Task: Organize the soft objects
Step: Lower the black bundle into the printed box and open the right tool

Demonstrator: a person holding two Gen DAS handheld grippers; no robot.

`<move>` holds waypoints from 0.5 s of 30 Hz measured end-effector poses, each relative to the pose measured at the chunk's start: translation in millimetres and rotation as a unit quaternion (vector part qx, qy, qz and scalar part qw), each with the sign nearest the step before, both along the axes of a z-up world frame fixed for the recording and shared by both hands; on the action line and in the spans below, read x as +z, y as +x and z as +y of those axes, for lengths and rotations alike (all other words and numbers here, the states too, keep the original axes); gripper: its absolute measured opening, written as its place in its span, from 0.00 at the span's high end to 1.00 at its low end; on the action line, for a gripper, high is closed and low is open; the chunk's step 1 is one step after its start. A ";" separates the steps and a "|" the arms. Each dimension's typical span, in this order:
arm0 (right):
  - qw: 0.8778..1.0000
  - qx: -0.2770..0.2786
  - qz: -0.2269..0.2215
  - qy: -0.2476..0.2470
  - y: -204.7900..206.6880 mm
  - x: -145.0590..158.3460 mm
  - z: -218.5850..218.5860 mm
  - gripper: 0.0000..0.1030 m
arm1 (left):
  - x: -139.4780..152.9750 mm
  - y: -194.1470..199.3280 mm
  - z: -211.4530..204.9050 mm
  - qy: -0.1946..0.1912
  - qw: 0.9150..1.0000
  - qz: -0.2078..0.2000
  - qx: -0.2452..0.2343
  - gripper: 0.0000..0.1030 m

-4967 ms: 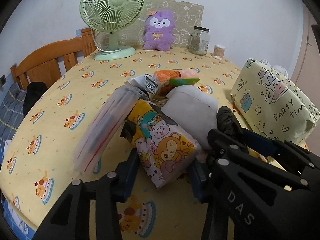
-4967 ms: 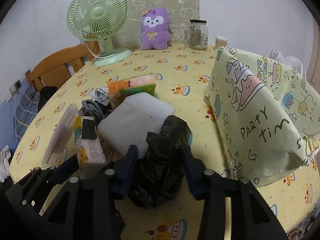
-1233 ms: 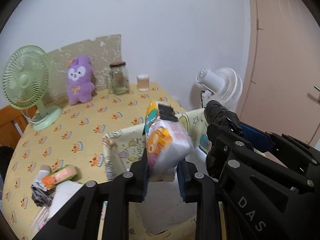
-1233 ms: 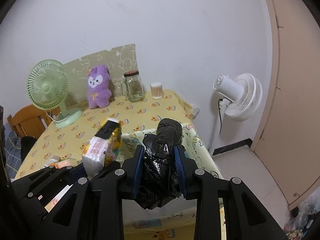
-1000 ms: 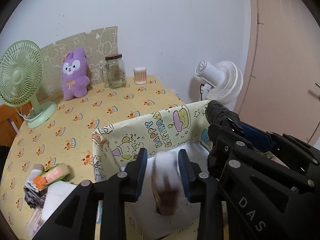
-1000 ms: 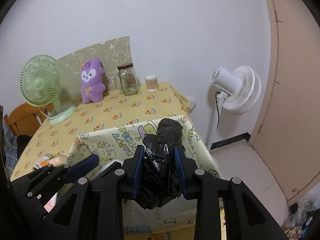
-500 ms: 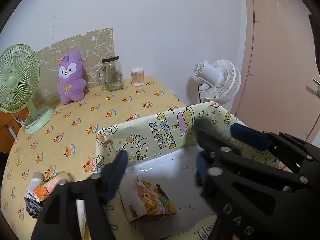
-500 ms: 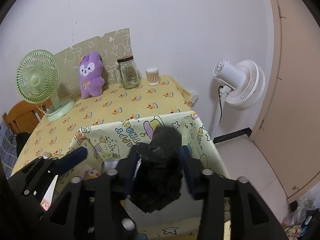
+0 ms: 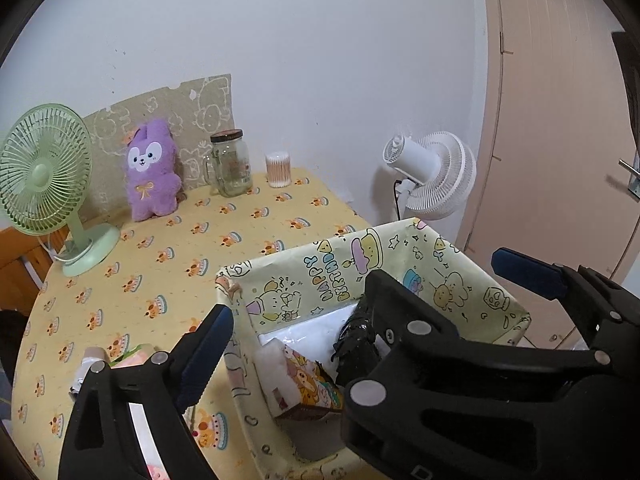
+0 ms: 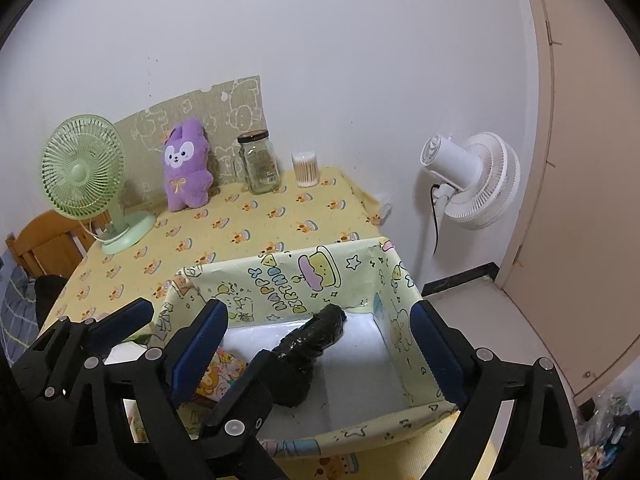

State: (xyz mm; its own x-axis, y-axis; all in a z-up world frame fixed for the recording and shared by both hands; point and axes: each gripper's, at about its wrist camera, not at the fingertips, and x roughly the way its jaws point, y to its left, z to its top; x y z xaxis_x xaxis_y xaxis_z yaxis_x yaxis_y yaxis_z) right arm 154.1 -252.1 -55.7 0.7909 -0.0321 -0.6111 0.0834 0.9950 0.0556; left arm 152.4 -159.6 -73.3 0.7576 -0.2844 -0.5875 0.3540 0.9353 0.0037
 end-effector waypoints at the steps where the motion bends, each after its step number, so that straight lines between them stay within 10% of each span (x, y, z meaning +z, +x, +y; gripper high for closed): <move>1: 1.000 0.000 -0.002 -0.001 -2.4 1.7 0.5 0.08 | 1.4 -1.7 1.0 -0.001 1.000 -0.002 0.000 0.09; 15: 0.999 0.009 -0.028 -0.011 -29.1 27.9 22.4 0.05 | 25.9 -31.8 23.6 -0.007 0.999 -0.030 0.018 0.09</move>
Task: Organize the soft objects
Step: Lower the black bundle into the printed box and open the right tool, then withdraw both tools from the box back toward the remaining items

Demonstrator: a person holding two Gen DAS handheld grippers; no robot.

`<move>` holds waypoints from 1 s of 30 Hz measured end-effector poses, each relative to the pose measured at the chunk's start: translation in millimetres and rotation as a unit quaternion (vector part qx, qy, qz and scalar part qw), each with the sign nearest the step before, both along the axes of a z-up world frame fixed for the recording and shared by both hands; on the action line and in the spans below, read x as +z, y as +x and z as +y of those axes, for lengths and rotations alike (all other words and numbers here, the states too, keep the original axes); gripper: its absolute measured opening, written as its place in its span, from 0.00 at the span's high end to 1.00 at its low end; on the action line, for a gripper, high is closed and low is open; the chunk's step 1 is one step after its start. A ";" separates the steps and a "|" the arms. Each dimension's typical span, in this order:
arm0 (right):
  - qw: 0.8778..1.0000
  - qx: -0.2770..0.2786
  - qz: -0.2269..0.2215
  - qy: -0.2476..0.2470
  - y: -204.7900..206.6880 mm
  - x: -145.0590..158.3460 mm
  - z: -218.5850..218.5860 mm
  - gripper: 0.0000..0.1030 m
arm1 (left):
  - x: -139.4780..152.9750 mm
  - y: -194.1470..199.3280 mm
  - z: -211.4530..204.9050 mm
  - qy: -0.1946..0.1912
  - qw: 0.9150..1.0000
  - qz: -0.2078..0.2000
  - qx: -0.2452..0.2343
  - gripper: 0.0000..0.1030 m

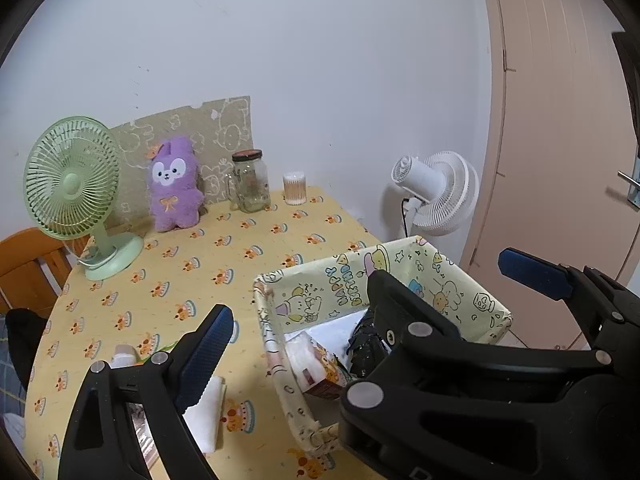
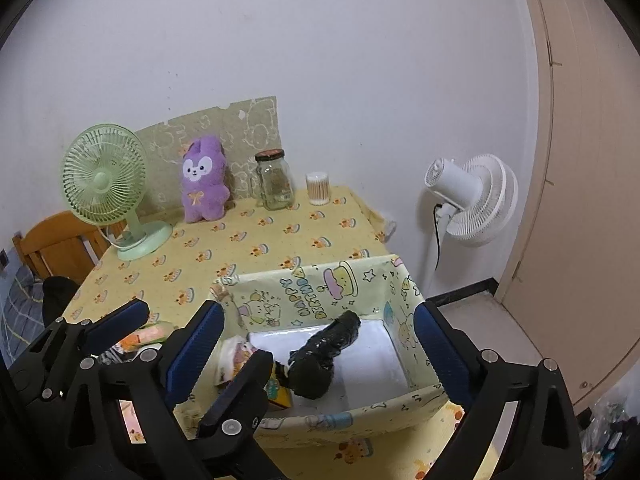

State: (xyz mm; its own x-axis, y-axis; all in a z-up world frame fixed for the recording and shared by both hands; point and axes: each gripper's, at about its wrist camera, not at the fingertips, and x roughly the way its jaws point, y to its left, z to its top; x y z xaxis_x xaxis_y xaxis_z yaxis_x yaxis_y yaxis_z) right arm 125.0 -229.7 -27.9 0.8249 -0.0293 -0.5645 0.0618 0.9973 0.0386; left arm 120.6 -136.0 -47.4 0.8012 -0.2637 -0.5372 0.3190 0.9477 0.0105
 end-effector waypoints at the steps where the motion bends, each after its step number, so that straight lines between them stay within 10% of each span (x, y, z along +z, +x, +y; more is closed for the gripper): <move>1: 1.000 0.000 -0.002 -0.001 -1.5 2.1 1.5 0.05 | 1.7 -1.8 2.1 -0.001 1.000 -0.002 0.001 0.09; 30: 0.999 0.017 -0.038 -0.017 -41.6 34.2 61.0 0.03 | 28.5 -41.9 58.3 -0.019 0.999 -0.039 0.019 0.09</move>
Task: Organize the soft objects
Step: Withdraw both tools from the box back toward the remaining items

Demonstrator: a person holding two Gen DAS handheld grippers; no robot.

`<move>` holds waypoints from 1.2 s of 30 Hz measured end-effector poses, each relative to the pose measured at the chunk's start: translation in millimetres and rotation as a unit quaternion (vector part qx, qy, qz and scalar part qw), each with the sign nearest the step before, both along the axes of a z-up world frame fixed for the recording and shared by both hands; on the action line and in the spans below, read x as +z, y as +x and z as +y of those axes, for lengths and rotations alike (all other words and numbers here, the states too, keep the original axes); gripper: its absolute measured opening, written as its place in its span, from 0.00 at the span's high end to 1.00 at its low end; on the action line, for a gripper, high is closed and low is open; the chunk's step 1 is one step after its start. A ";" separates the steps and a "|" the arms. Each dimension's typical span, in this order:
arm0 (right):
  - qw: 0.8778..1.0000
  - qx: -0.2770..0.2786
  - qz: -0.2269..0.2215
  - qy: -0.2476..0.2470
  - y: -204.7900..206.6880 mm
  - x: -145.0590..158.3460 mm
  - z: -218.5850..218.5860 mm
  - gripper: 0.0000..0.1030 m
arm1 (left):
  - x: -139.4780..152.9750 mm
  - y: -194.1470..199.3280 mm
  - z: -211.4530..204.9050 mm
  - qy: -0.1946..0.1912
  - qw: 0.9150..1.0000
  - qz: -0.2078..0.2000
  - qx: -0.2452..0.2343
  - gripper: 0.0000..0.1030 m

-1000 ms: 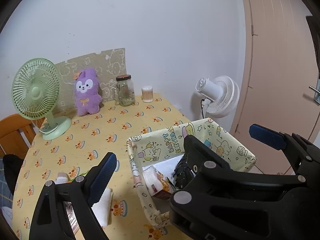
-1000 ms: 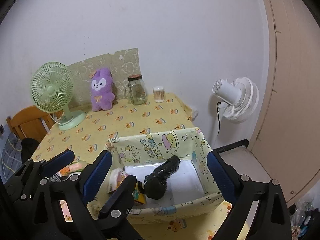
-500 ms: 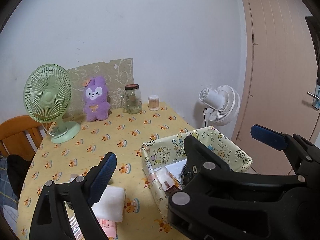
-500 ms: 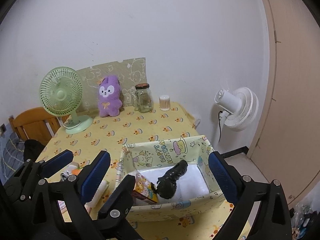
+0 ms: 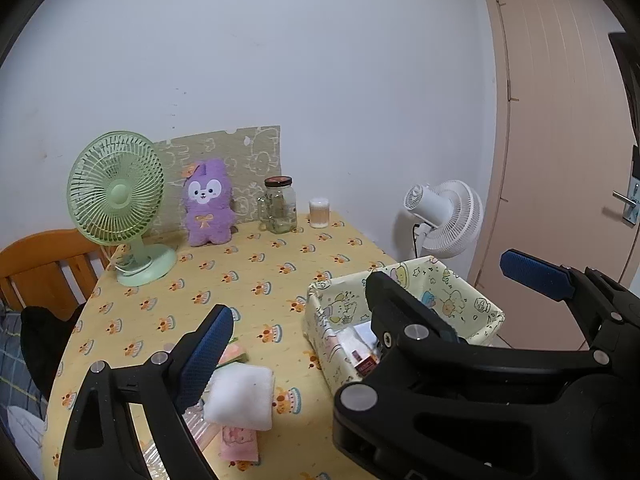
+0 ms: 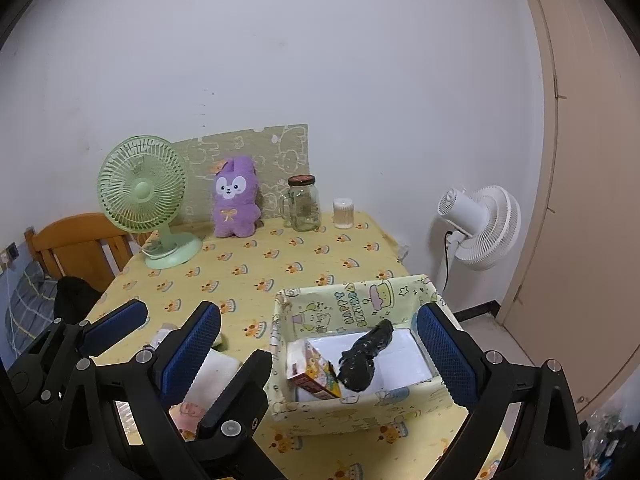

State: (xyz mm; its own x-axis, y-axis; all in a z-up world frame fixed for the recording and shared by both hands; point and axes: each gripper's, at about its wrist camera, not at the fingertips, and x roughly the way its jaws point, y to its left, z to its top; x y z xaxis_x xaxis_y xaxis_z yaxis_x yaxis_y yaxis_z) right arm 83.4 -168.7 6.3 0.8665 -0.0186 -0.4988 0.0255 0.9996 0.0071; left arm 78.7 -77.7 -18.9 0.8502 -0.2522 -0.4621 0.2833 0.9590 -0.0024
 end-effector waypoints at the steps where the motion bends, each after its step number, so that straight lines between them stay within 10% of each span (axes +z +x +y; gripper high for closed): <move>1: 1.000 0.001 0.000 0.000 -1.0 -0.6 2.9 0.02 | -0.4 -0.5 2.0 0.000 1.000 0.000 0.001 0.09; 36: 0.997 0.072 0.020 0.002 -11.7 -70.3 73.2 0.00 | -69.9 -27.7 75.5 -0.006 0.995 0.027 0.092 0.09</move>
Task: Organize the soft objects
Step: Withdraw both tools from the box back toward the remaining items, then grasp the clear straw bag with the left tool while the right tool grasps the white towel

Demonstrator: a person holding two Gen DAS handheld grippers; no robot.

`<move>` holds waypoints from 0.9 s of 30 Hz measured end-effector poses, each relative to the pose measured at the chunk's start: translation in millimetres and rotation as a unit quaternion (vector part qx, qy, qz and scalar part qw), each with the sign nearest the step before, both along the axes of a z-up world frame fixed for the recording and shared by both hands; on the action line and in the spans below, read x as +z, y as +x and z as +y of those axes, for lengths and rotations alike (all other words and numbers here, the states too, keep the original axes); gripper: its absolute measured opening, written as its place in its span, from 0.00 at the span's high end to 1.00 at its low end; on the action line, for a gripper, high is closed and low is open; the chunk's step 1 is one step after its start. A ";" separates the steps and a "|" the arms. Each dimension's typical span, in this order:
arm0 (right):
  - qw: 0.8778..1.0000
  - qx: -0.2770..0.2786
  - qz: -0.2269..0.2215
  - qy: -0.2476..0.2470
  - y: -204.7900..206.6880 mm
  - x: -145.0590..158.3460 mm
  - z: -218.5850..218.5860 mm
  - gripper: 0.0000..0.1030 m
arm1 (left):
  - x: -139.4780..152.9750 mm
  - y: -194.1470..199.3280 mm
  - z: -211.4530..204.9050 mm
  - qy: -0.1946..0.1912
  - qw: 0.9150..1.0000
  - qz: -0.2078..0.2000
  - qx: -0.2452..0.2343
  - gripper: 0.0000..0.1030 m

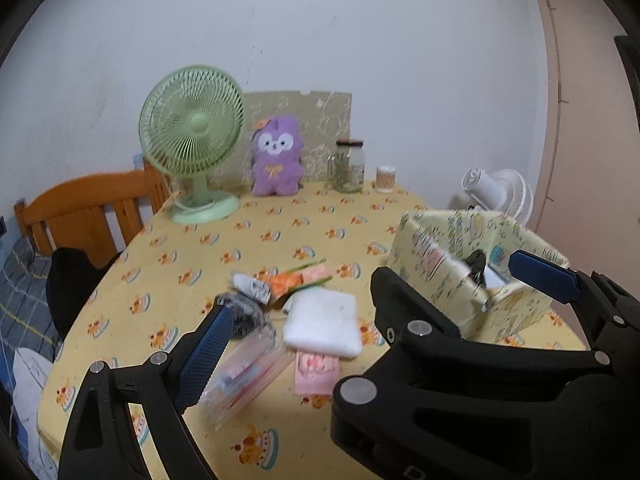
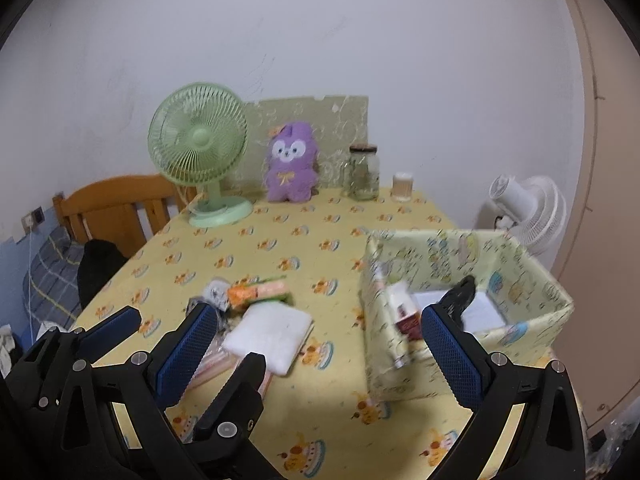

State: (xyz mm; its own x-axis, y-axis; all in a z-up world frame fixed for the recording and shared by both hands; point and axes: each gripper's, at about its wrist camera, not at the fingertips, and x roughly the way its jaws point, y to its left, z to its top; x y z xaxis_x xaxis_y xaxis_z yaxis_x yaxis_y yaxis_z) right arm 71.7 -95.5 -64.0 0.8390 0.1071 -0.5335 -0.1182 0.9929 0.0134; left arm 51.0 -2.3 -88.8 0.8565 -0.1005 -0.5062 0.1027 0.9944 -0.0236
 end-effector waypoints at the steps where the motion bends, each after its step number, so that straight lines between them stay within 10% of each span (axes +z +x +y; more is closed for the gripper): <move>1: 1.000 0.002 0.003 0.001 0.5 -3.1 0.6 0.00 | -2.9 -0.2 1.1 0.002 1.000 0.002 0.002 0.09; 27: 0.997 0.022 0.073 0.008 31.8 -71.7 35.9 0.00 | -62.8 27.6 32.4 0.021 0.996 0.079 0.037 0.12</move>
State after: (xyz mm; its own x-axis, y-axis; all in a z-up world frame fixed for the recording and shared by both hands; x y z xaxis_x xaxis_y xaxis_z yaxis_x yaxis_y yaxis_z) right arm 103.5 -59.6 -135.7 0.7467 0.1510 -0.6477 -0.1563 0.9865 0.0499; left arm 78.7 30.2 -151.6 0.7704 -0.0160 -0.6373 0.0283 0.9996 0.0090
